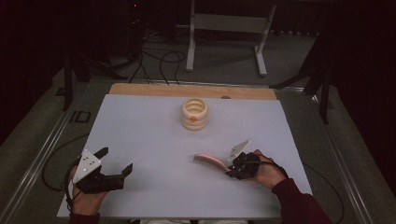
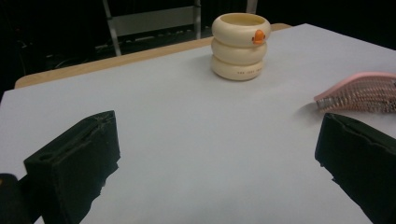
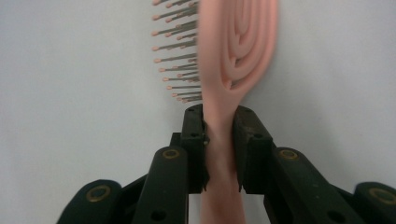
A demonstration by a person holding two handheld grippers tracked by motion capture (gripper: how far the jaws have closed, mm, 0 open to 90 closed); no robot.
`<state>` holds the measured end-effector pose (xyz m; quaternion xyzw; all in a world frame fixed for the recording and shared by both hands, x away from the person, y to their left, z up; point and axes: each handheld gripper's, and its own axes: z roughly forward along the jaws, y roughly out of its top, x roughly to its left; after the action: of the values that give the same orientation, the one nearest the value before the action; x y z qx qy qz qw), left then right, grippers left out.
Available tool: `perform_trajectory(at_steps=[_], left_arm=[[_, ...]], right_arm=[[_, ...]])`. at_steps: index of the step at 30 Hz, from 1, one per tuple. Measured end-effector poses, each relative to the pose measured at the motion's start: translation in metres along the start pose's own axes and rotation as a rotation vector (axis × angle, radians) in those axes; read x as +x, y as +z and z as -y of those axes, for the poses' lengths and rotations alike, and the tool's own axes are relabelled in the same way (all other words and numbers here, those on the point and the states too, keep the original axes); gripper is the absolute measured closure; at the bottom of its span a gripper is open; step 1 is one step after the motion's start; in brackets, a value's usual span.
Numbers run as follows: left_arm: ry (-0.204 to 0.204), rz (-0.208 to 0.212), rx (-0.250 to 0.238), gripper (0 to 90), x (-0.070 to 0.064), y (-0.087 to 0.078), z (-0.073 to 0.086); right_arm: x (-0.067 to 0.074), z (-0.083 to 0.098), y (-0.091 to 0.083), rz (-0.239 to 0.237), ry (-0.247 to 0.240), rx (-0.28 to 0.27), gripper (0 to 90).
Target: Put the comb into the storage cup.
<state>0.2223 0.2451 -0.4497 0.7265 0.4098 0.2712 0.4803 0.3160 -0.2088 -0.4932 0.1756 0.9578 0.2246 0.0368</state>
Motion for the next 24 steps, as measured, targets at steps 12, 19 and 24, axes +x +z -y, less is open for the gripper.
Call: perform_trajectory(at_steps=[12,19,24], left_arm=[[0.023,0.037,0.022,0.4,-0.01,0.011,-0.001],[0.035,0.062,0.037,0.4,-0.016,0.019,-0.001],[0.058,0.096,0.046,0.4,-0.021,0.026,-0.001]], right_arm=[[0.004,-0.001,-0.008,0.021,-0.006,-0.066,79.3],[0.004,-0.001,-0.012,0.04,-0.014,-0.11,79.4],[0.006,-0.002,-0.014,0.047,-0.009,-0.136,79.5]])
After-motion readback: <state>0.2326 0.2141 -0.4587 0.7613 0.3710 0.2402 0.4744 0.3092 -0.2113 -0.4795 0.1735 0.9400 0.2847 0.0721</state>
